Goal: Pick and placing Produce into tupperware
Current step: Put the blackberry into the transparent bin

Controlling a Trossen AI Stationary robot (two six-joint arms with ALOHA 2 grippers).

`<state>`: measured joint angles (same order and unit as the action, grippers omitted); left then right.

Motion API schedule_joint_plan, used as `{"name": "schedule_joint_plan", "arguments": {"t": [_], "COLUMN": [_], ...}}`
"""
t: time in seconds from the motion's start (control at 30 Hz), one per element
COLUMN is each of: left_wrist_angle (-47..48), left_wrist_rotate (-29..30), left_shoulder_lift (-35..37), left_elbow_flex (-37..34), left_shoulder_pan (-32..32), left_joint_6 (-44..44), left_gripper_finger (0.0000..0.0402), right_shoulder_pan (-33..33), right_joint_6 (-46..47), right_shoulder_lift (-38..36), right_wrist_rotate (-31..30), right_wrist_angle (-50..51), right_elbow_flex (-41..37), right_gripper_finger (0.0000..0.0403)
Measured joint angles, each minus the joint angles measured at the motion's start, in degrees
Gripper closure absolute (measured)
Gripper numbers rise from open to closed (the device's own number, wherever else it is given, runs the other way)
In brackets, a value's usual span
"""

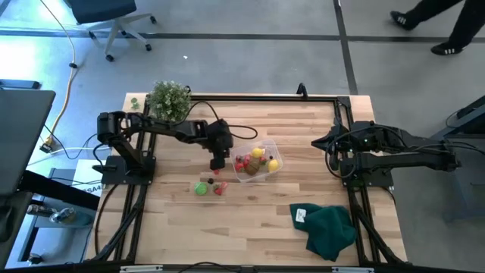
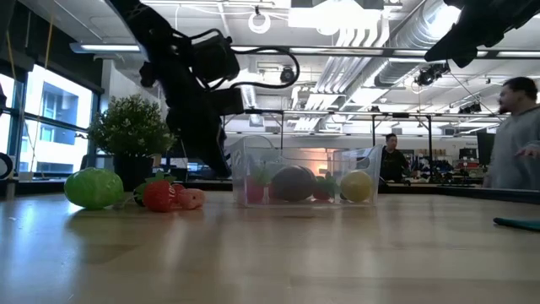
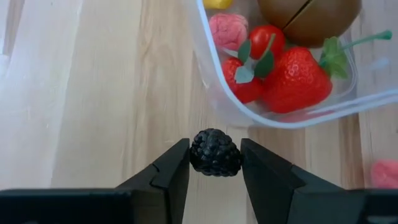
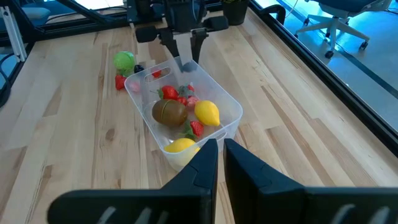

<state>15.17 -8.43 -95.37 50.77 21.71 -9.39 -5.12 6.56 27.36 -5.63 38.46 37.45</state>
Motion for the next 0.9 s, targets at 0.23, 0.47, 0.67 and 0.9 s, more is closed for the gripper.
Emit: {"name": "schedule_joint_plan", "arguments": {"t": [0.23,0.47,0.67,0.9], "left_wrist_angle": [6.8,12.9,16.8,16.4], "left_wrist_rotate": [2.1,5.1,6.1,-0.1], "left_shoulder_lift": [0.0,0.0,0.0,0.0], "left_elbow_flex": [3.2,8.3,14.3,20.8], "left_shoulder_pan": [0.0,0.0,0.0,-0.7], "left_joint_6": [-1.9,-4.3,-6.0,-6.9], "left_gripper_finger": [0.0271,0.0271,0.0271,0.0271], "right_shoulder_pan": [0.0,0.0,0.0,0.0], "right_joint_6": [0.0,0.0,0.0,0.0], "right_shoulder_lift": [0.0,0.0,0.0,0.0], "right_wrist_rotate": [0.0,0.0,0.0,0.0], "right_wrist_angle": [0.0,0.0,0.0,0.0], "right_elbow_flex": [0.0,0.0,0.0,0.0], "right_gripper_finger": [0.0384,0.0384,0.0384,0.0384]}}
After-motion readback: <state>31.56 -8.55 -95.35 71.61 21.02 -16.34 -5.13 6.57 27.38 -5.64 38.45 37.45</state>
